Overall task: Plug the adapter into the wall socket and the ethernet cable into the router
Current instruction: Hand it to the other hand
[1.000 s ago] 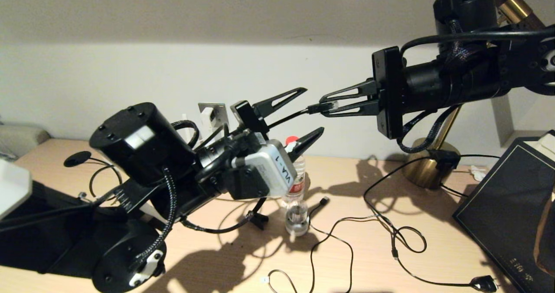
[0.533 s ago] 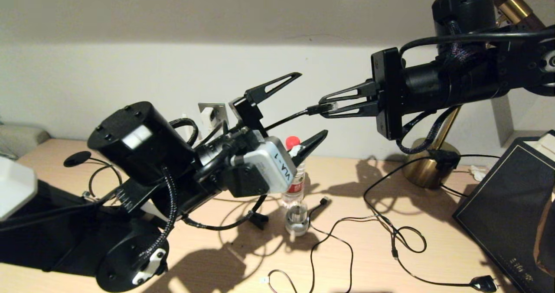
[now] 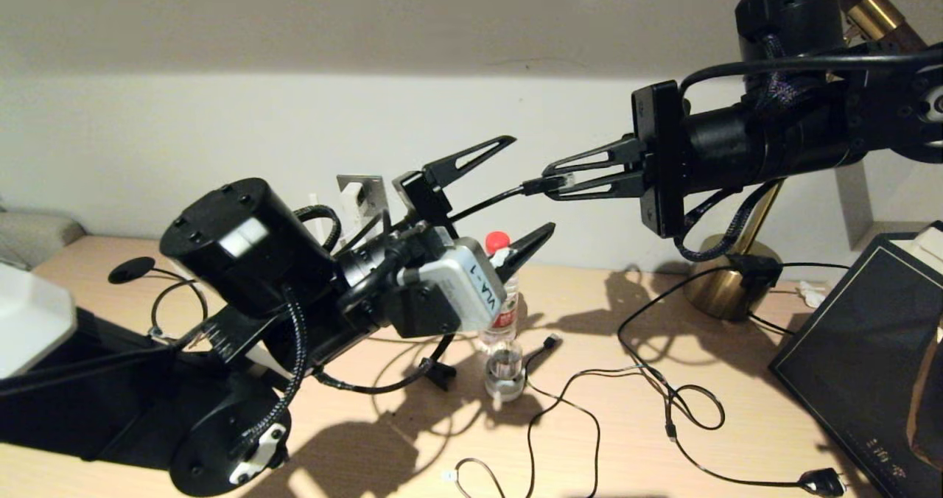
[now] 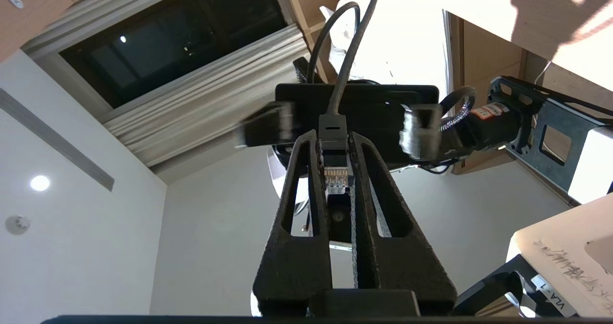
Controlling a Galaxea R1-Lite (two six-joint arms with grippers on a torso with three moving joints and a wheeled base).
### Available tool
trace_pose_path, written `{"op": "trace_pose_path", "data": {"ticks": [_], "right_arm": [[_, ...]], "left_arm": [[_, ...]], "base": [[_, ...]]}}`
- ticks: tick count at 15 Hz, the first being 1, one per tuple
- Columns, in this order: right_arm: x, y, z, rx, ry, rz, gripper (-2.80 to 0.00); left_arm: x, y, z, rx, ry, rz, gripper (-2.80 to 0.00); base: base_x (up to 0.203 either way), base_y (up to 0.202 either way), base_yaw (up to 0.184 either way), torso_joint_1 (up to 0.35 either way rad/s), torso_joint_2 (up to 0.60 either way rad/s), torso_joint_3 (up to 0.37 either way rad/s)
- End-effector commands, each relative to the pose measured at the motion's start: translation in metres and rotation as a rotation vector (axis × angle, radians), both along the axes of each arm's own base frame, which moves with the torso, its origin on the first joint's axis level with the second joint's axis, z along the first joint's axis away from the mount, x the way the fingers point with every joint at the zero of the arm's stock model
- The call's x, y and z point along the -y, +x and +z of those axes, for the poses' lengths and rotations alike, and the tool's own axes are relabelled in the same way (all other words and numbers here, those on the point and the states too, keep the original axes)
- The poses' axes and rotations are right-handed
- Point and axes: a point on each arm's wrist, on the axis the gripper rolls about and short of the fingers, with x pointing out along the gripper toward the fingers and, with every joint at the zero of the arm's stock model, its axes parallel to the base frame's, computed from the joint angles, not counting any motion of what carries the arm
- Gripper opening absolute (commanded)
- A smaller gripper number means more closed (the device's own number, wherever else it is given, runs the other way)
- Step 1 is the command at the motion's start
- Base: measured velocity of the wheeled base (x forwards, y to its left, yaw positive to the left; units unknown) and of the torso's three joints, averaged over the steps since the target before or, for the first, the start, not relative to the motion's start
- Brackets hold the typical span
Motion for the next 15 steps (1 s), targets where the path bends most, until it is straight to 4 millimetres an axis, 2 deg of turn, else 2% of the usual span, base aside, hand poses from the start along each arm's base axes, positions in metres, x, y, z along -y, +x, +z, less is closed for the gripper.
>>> {"op": "trace_pose_path", "data": {"ticks": [1, 15], "right_arm": [[-0.0002, 0.0001, -0.0004, -0.011, 0.002, 0.004, -2.8], [-0.001, 0.0045, -0.0047, -0.021, -0.004, 0.001, -2.8]], "left_arm": [[0.0009, 0.0004, -0.0018, 0.005, 0.003, -0.001, -2.8], [0.0011, -0.0003, -0.0023, 0.005, 0.004, -0.004, -2.8]], "base": [[0.0, 0.0, 0.0, 0.0, 0.0, 0.0], [0.0, 0.0, 0.0, 0.0, 0.0, 0.0]]}}
